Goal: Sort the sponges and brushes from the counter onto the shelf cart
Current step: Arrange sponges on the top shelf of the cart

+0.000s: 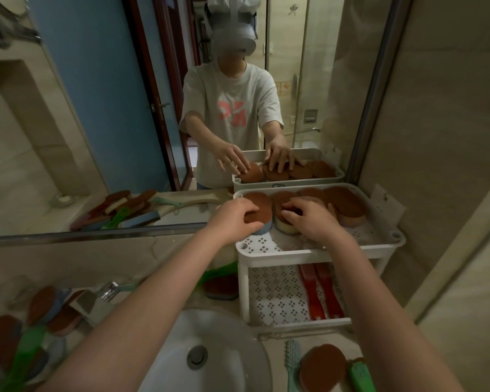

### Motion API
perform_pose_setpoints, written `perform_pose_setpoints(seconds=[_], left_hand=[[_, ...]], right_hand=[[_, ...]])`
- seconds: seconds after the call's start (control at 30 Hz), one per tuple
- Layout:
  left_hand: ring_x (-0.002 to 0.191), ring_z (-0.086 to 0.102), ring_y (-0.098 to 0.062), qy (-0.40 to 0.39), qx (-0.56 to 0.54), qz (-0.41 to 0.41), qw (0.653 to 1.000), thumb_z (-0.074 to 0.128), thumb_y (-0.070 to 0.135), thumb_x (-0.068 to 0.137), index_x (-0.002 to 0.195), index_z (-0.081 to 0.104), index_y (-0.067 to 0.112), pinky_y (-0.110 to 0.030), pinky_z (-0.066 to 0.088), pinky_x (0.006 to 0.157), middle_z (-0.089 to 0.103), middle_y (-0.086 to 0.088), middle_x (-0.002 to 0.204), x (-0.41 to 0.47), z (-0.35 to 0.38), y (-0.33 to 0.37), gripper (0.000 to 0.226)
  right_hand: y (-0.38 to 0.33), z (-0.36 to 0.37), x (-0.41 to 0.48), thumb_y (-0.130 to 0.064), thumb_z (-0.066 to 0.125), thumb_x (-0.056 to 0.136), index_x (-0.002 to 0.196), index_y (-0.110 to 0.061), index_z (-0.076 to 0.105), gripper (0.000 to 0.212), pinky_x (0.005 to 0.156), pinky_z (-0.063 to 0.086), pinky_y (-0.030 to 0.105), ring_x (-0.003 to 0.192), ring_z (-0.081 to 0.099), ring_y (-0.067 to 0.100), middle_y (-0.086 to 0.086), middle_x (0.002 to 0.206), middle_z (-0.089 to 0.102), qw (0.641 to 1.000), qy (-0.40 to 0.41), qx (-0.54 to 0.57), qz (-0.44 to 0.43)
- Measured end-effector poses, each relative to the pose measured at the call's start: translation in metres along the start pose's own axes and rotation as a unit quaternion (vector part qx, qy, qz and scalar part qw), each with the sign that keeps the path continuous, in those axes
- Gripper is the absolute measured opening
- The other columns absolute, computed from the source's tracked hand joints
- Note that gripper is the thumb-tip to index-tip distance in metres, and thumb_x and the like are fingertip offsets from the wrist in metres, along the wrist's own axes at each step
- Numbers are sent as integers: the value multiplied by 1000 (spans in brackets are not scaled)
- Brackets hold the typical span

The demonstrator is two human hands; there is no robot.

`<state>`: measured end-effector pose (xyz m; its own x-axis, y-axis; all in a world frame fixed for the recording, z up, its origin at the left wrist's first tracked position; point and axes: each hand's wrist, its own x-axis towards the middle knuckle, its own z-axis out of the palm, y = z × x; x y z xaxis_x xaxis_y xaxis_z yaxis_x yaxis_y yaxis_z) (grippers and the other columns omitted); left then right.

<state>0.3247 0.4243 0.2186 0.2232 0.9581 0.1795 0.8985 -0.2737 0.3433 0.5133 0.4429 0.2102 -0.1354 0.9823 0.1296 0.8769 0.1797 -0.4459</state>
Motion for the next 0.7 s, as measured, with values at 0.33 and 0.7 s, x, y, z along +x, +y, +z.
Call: perform_pose_setpoints(seconds=[0.33, 0.7], left_hand=[[124, 46, -18, -9, -2, -17, 1000, 62, 39, 83, 131, 53, 19, -33, 39, 101, 48, 0, 139, 11, 8, 4, 53], [99, 48, -16, 268, -211, -45, 939, 59, 26, 87, 98, 57, 12, -25, 39, 85, 48, 2, 101, -66, 17, 14, 18]], right_hand=[[-3, -1, -2, -46, 50, 93, 128, -30, 54, 39, 110, 18, 49, 130, 38, 22, -3, 136, 51, 1000, 0, -20, -21], [-22, 15, -79, -22, 55, 80, 99, -12, 63, 23, 76, 43, 35, 92, 55, 23, 4, 98, 63, 925, 335, 71, -164]])
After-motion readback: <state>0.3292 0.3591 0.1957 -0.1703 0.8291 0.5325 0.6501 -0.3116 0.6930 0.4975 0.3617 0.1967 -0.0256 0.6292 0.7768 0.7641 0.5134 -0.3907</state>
